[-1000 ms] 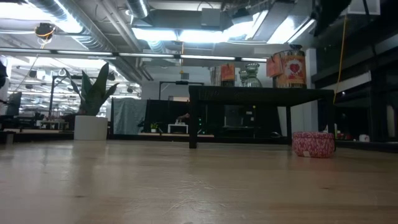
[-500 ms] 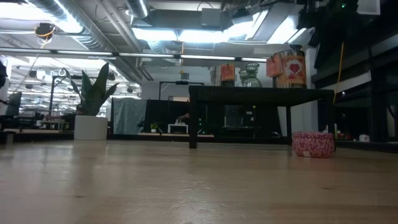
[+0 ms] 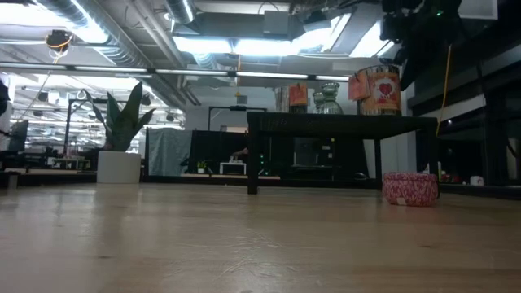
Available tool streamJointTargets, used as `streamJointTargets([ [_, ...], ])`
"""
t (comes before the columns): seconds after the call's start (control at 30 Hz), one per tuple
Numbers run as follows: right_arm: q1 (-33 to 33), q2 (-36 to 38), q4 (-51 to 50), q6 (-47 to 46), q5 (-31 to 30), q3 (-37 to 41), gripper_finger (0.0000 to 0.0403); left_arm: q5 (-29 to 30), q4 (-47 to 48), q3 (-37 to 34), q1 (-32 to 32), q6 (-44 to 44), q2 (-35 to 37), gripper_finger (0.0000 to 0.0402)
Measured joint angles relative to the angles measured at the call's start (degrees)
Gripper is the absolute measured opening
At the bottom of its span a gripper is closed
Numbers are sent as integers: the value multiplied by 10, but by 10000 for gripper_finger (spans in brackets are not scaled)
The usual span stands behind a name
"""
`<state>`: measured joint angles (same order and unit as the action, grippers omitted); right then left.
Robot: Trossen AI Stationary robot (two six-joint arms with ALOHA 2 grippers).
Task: Pick & Place candle stick holders
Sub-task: Put the silver scented candle on the shelf aligned with other silver scented candle
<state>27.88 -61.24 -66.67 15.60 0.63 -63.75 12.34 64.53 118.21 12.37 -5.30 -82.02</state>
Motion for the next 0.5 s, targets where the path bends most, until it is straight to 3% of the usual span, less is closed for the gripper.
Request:
streamJointTargets([
  [0.13,0,-17,23,-2,27,0,1,0,0,0,0,1,0,171],
  [0.5,0,-52,41,-2,30,0,0,0,0,0,0,1,0,170],
])
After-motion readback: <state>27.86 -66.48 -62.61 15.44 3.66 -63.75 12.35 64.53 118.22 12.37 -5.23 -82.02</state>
